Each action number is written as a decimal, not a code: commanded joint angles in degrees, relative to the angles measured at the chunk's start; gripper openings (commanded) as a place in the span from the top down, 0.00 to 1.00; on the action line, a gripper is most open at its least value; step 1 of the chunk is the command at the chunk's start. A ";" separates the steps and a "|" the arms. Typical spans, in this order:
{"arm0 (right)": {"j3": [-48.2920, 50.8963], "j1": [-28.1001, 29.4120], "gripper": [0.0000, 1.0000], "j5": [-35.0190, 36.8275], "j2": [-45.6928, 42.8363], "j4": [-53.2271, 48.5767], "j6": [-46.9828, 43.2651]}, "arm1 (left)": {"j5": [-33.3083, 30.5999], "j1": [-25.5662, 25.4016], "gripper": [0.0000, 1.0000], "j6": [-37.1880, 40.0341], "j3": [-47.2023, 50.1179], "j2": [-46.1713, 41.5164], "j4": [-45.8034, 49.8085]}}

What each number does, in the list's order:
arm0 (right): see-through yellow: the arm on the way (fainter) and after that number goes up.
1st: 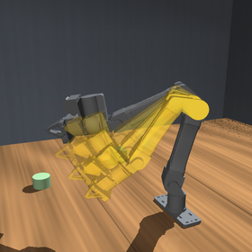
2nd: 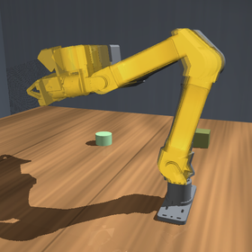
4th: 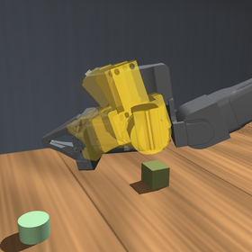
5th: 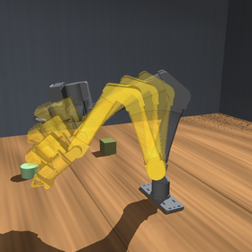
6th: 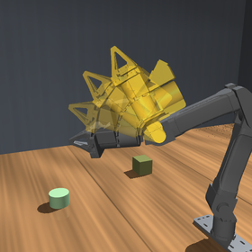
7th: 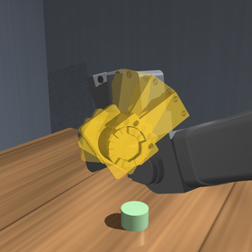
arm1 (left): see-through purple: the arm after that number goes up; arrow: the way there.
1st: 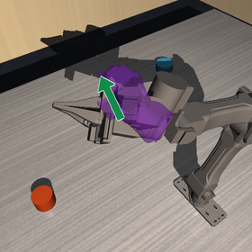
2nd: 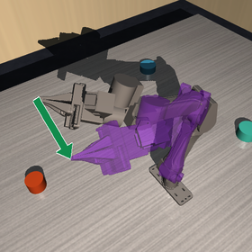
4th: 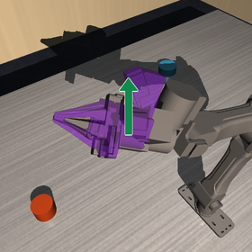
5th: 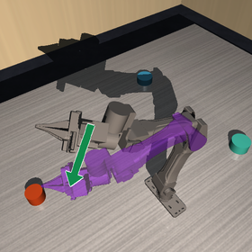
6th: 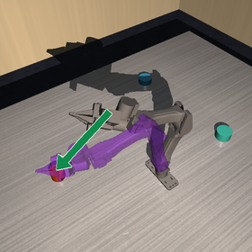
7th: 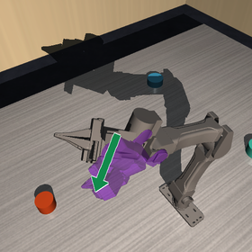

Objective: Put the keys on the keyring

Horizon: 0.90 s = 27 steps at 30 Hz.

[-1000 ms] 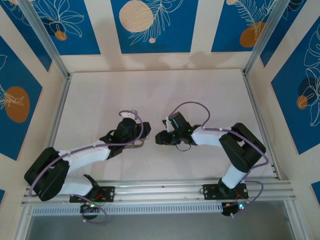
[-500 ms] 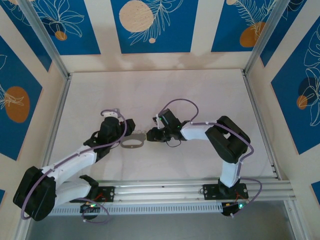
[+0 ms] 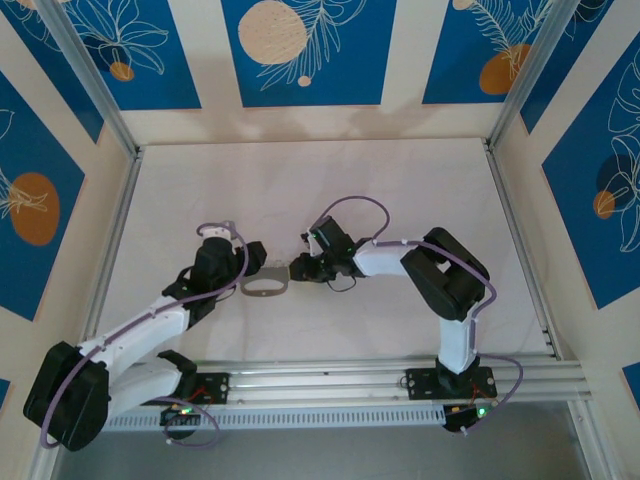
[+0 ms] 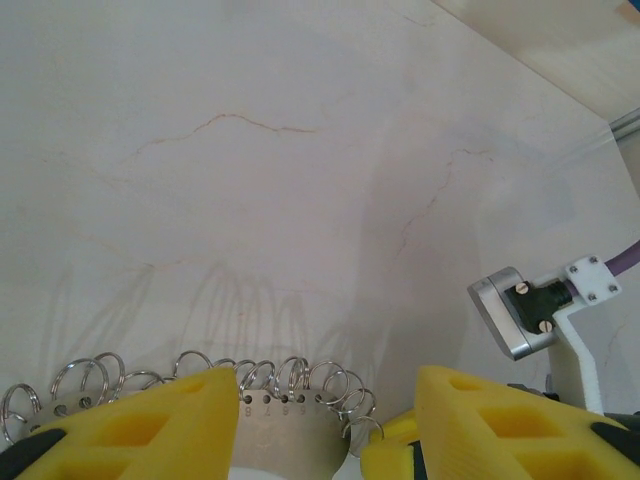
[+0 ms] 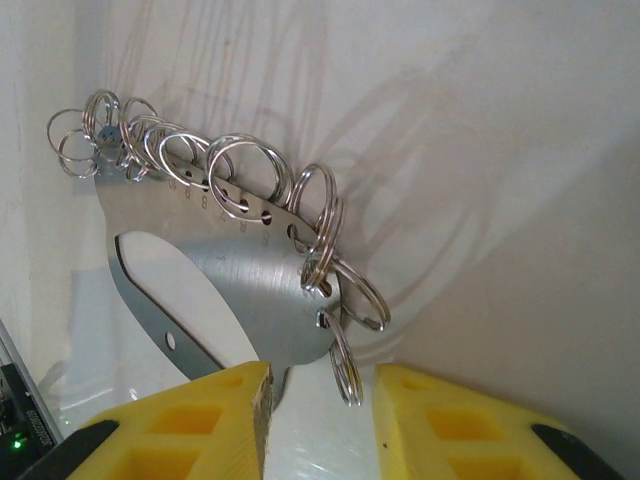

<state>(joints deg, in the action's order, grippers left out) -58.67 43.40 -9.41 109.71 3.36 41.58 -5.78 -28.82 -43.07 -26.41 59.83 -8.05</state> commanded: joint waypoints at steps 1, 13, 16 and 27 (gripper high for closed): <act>-1.42 0.30 0.68 0.80 1.50 -1.64 0.25 | 1.29 0.84 0.50 0.26 0.84 -0.94 -0.93; -0.66 0.11 0.78 1.21 0.44 -2.17 0.08 | 1.99 1.22 0.50 0.27 0.84 -1.30 -1.22; -0.05 0.11 0.78 1.45 -0.03 -2.21 -0.07 | 2.09 1.20 0.50 0.16 0.88 -1.37 -1.23; 1.11 -0.07 0.86 1.59 -0.80 -1.96 -0.01 | 2.18 1.18 0.50 0.00 0.75 -1.21 -1.43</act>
<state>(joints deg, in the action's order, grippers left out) -58.67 43.38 -8.12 110.15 2.57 41.56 -4.49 -28.23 -43.09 -26.28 59.61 -8.08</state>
